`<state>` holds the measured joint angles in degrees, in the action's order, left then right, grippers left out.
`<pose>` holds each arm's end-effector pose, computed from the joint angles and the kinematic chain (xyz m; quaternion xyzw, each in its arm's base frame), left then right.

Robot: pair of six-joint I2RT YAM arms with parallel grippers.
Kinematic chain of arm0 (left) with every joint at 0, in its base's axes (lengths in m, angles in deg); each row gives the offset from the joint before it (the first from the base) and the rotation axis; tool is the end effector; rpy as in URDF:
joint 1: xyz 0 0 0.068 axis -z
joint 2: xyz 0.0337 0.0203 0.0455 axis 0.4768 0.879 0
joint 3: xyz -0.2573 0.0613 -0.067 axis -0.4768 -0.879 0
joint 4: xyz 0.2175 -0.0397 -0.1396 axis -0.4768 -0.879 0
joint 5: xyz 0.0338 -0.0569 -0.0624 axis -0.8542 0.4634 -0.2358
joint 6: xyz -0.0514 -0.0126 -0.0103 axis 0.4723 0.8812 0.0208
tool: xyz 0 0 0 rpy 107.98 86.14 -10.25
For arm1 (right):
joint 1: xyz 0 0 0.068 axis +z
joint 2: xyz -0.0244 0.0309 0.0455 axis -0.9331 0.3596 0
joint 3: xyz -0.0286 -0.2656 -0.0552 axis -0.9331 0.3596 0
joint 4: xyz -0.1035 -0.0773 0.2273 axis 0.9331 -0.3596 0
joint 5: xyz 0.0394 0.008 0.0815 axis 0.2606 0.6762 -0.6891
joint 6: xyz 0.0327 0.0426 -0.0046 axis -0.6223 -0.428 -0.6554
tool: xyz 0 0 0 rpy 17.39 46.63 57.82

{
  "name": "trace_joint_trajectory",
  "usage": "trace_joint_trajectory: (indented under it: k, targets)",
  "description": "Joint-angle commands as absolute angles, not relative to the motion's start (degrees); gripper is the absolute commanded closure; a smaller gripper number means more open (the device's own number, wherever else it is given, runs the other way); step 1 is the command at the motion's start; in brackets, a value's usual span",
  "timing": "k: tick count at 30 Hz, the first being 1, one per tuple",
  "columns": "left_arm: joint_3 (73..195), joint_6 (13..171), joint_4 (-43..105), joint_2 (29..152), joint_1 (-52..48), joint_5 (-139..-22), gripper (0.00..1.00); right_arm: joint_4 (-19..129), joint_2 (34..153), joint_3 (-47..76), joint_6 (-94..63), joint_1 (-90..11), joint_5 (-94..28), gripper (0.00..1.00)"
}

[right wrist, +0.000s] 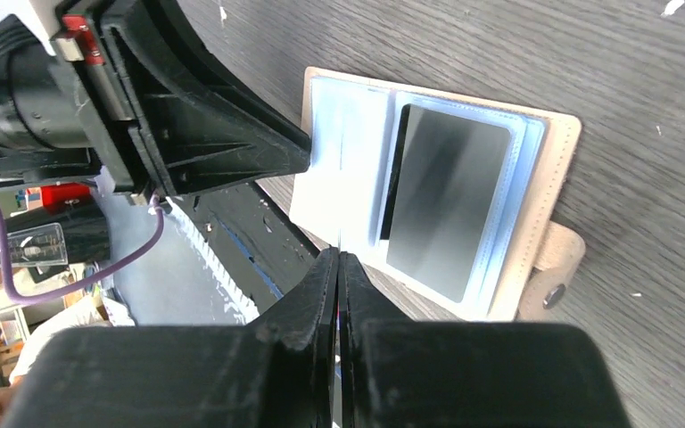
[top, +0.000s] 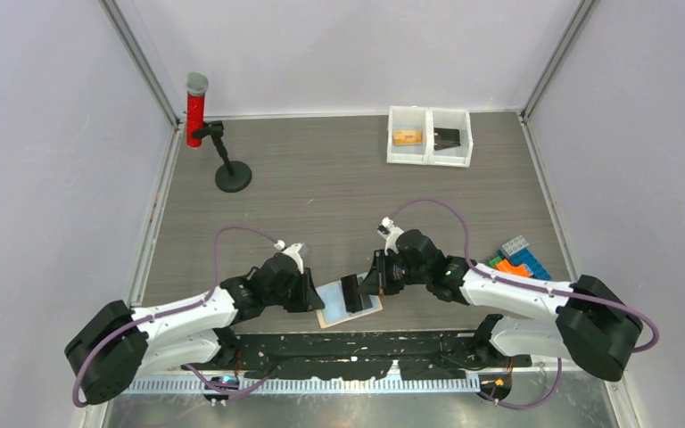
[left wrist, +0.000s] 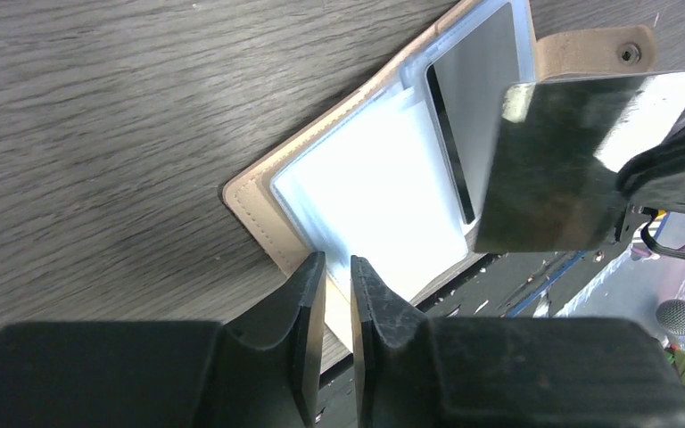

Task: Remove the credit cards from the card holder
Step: Remove the credit card from the card holder.

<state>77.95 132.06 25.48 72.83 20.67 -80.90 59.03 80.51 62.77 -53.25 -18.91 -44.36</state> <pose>0.1131 -0.1382 0.1392 0.0026 0.9246 -0.3306 0.1894 0.1400 0.1849 0.1762 -0.1129 0.8814 0.4202 0.1837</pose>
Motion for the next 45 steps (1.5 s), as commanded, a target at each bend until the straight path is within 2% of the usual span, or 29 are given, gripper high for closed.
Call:
trace_joint_trajectory:
  k: [1,3,5,10,11,14,20,27,36,42,45]
  targets:
    - [79.56,130.51,21.03,70.1,20.92,-82.71,0.8,56.13,75.02,60.03,-50.41,-19.55,-44.64,0.95]
    - [80.14,130.69,20.48,68.22,20.92,-82.22,0.78,53.89,73.18,59.65,-49.64,-19.86,-44.52,0.95]
    - [81.15,131.0,19.71,66.39,20.92,-81.87,0.72,52.75,71.9,58.95,-48.3,-19.96,-44.23,0.95]
    - [83.14,132.63,20.22,61.3,20.92,-79.35,0.52,50.84,70.32,55.42,-40.05,-18.74,-42.81,0.95]
    - [83.84,133.33,19.67,60.31,20.92,-79.16,0.46,48.91,70.0,54.5,-35.39,-17.86,-39.12,0.95]
    - [86.22,136.01,17.45,57.64,20.92,-79.4,0.38,45.92,70.56,49.3,-25.33,-13.68,-29.89,0.95]
    - [90.21,141.83,15.53,53.05,20.83,-79.47,0.25,54.16,70.24,50.67,-10.15,-6.48,-18.39,0.95]
    - [90.46,152.45,16.33,45.2,20.83,-85.34,0.23,71.1,67.18,58.13,8.38,0.73,-6.56,0.95]
    - [89.27,156.07,14.31,39.3,20.83,-95.12,0.26,74.4,66.64,58.84,20.68,10.77,1.97,0.95]
    - [89.12,156.49,14.81,40.28,20.83,-94.39,0.28,72.49,68.22,56.09,20.68,14.94,5.25,0.95]
    - [88.31,157.46,16.85,41.46,20.83,-93.08,0.34,72.88,70.29,55.46,21.42,16.78,6.9,0.95]
